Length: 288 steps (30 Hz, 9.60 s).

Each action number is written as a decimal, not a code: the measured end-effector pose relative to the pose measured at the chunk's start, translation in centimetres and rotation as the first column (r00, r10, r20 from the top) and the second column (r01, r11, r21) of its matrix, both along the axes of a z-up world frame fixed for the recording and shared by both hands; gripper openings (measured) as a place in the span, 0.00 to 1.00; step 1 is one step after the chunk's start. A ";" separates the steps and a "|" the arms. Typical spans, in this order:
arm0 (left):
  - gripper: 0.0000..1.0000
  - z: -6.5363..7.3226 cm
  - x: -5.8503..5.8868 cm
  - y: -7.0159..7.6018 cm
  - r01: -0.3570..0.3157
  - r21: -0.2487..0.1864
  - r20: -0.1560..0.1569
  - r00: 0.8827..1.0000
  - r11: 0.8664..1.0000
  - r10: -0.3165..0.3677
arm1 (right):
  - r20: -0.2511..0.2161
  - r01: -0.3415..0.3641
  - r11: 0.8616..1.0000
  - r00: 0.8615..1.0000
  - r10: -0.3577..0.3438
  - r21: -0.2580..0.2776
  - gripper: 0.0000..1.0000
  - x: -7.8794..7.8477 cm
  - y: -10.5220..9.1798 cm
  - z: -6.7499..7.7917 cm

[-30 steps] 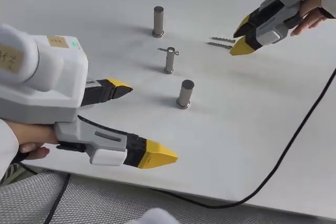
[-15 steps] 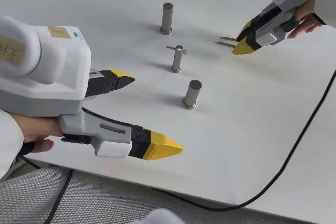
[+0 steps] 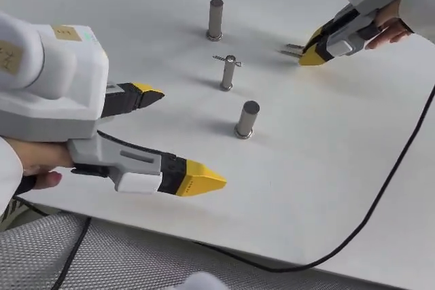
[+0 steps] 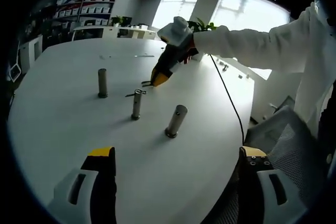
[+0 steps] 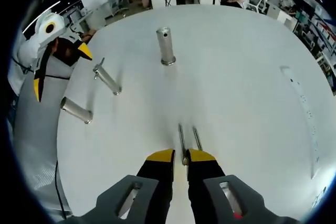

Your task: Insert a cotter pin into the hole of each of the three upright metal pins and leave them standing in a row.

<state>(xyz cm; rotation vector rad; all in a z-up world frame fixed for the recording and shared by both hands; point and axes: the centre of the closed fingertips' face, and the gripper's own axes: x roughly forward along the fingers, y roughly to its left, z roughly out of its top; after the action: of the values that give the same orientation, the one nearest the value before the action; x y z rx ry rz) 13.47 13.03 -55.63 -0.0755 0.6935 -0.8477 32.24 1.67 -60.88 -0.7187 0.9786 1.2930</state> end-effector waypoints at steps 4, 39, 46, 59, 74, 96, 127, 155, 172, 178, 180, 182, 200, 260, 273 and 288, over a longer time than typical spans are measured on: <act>0.97 -0.1 0.0 -0.1 0.006 0.001 0.001 1.000 1.000 -0.006 | 0.010 -0.001 1.000 1.000 0.001 0.012 0.03 0.2 0.1 0.0; 0.96 -0.3 -0.6 -0.6 0.018 -0.015 -0.016 1.000 1.000 -0.018 | 0.077 0.003 1.000 0.997 -0.005 0.031 0.00 0.9 -0.1 -0.3; 0.94 -0.2 -0.7 -0.4 0.017 0.001 -0.012 1.000 1.000 -0.017 | 0.080 0.011 0.998 0.997 -0.015 0.055 0.00 0.8 0.0 -0.4; 0.91 0.8 -0.5 0.2 -0.006 0.023 0.011 1.000 1.000 0.006 | 0.101 -0.009 0.999 0.995 0.004 0.050 0.00 0.2 0.0 0.2; 0.72 3.8 1.5 -0.2 -0.039 -0.011 0.104 0.994 0.999 0.040 | 0.240 -0.127 0.988 0.965 0.103 0.084 0.00 -2.8 0.8 5.6; 0.43 7.1 5.0 -6.2 -0.001 -0.262 -0.013 1.000 0.965 -0.003 | 0.395 -0.286 0.938 0.898 0.191 0.197 0.00 -11.2 2.8 10.8; 0.01 6.5 4.8 -7.5 -0.067 -0.377 -0.210 0.978 0.924 -0.015 | 0.480 -0.399 0.904 0.829 0.285 0.152 0.00 -14.5 4.2 11.4; 0.00 6.2 3.7 -7.4 -0.132 -0.403 -0.261 0.965 0.906 0.025 | 0.426 -0.370 0.904 0.868 0.255 0.213 0.11 -14.7 4.0 10.9; 0.00 8.3 1.7 -7.6 0.175 -0.281 0.107 0.983 0.943 -0.151 | 0.124 -0.151 0.882 0.987 0.107 0.447 0.11 -16.5 3.7 11.0; 0.00 8.1 1.1 -7.8 0.283 -0.202 0.201 0.949 0.938 -0.243 | 0.083 -0.137 0.884 0.990 0.112 0.446 0.08 -17.1 3.9 10.7; 0.00 8.0 0.9 -7.8 0.292 -0.201 0.195 0.947 0.935 -0.254 | 0.070 -0.140 0.882 0.990 0.121 0.450 0.07 -17.5 3.8 10.6; 0.00 7.9 0.7 -7.8 0.319 -0.175 0.219 0.935 0.931 -0.279 | 0.059 -0.142 0.881 0.990 0.129 0.452 0.05 -17.9 3.8 10.5; 0.01 5.5 -0.9 -7.8 0.467 0.007 0.244 0.857 0.884 -0.454 | -0.009 -0.196 0.883 0.975 0.220 0.427 0.00 -20.1 3.5 9.8; 0.12 -2.5 4.7 -6.2 0.169 0.052 0.192 0.966 0.984 -0.176 | 0.036 -0.047 0.915 0.999 0.035 0.400 0.00 -15.2 2.0 5.3; 0.12 -2.7 4.5 -6.1 0.171 0.050 0.186 0.966 0.984 -0.178 | 0.032 -0.039 0.920 0.999 0.029 0.391 0.00 -15.2 2.7 4.4; 0.12 -2.8 4.7 -6.1 0.178 0.049 0.180 0.966 0.983 -0.184 | 0.055 -0.120 0.925 0.993 0.107 0.360 0.00 -14.9 4.6 4.1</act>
<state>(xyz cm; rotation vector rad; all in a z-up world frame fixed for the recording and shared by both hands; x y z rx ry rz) 18.18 6.96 -58.45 0.0963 0.5447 -1.0048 17.36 6.23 -56.76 -0.5126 0.6492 1.5080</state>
